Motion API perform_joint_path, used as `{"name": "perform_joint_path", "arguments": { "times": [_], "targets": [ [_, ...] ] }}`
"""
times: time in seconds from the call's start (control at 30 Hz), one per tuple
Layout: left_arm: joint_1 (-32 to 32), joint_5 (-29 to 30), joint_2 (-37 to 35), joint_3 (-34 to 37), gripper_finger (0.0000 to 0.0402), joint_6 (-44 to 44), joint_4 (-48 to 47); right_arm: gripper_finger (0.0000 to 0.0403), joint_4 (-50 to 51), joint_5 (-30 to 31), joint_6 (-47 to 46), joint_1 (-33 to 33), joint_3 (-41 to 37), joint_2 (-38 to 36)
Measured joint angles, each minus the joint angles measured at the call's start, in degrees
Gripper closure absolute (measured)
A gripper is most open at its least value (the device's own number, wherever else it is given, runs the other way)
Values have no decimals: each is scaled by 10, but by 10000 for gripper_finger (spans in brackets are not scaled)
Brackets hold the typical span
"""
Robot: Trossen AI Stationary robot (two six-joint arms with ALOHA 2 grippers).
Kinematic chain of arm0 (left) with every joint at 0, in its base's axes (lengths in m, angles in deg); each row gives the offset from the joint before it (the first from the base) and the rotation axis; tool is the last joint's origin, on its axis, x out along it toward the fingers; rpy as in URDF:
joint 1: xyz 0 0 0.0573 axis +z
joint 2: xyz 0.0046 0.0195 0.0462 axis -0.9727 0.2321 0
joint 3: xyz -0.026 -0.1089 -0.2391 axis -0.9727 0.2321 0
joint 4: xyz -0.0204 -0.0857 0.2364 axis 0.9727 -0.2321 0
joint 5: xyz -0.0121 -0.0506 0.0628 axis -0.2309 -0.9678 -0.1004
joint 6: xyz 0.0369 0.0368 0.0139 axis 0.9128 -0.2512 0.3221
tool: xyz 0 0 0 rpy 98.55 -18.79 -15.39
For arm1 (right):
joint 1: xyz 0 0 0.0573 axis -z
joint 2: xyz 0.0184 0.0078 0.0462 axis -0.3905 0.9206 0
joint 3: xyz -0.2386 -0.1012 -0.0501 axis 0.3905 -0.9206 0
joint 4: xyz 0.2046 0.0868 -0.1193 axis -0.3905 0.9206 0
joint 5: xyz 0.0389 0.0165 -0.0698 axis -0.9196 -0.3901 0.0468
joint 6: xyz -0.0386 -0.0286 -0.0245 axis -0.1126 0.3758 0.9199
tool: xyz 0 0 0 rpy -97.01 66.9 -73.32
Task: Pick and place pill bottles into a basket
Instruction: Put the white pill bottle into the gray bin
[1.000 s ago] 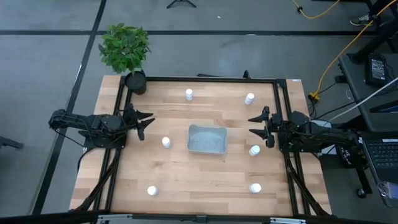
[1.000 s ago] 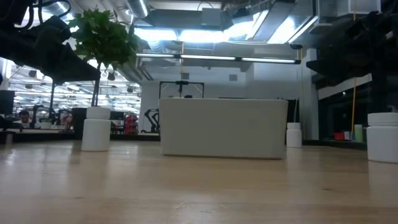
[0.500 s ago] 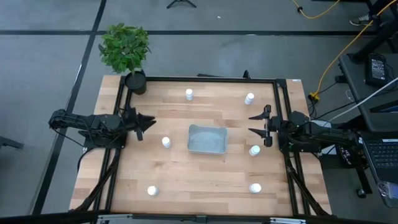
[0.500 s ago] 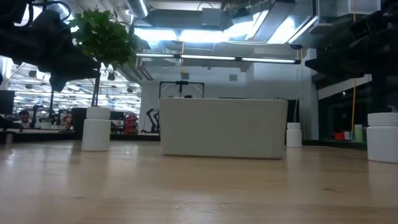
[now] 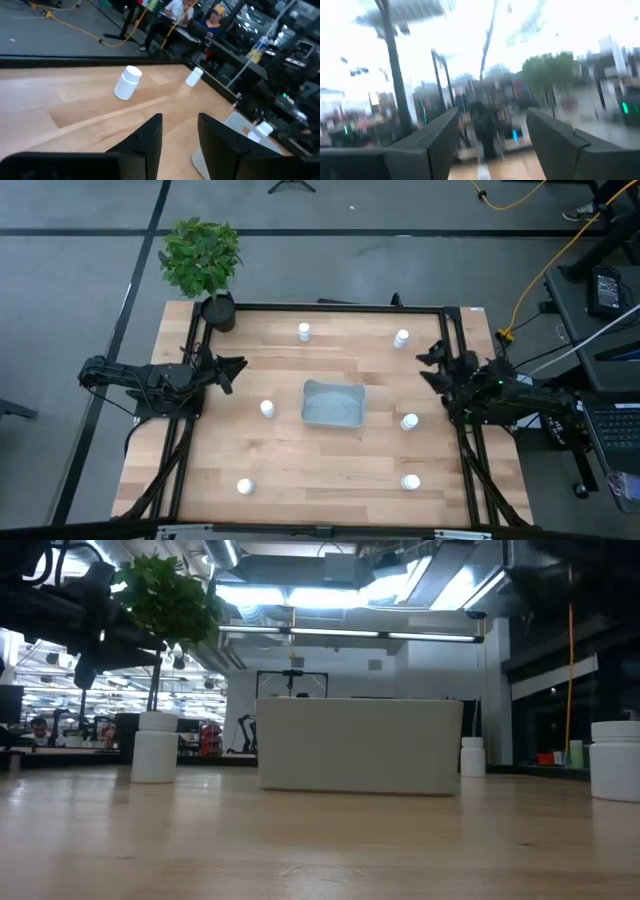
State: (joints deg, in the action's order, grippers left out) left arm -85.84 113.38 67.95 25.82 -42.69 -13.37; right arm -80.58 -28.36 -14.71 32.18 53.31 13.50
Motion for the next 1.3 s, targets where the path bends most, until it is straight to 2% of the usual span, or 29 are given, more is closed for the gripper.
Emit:
{"name": "perform_joint_path", "arguments": {
  "times": [0.2, 0.3, 0.37, 0.47, 0.63, 0.73, 0.8, 0.9, 1.0, 1.1, 1.2, 1.3],
  "targets": [
    [0, 7, 0, 0, 283, -12, 0, 167, -175, 19, 57, 0, 0, 0],
    [0, 23, 0, 0, 283, -12, 0, 167, -265, 20, 29, 0, 0, 0],
    [0, 32, 0, 0, 283, -1, 0, 167, -302, 41, -9, 0, 0, 0],
    [0, 37, 0, 0, 283, 28, 0, 167, -318, 78, -17, 0, 0, 0],
    [0, 80, 0, 0, 283, 41, 10, 167, -324, 81, -31, 0, 0, 0],
    [0, 97, 0, 0, 283, 38, 53, 167, -314, 99, -37, 0, 7, 0],
    [0, 67, 0, 0, 283, 71, 107, 167, -247, 99, -32, 0, 31, 0],
    [0, -11, 4, 0, 283, 147, 203, 167, -33, 103, -33, 0, 121, 9],
    [1, -47, 20, -3, 283, 196, 352, 167, 237, 104, -33, 0, 265, 61],
    [8, -77, 55, -43, 283, 243, 459, 167, 413, 103, -39, 0, 422, 147],
    [15, -128, 114, -135, 283, 298, 456, 167, 536, 103, -32, 0, 583, 239],
    [22, -185, 203, -252, 283, 363, 376, 167, 680, 103, -17, 0, 736, 337]
  ]
}}
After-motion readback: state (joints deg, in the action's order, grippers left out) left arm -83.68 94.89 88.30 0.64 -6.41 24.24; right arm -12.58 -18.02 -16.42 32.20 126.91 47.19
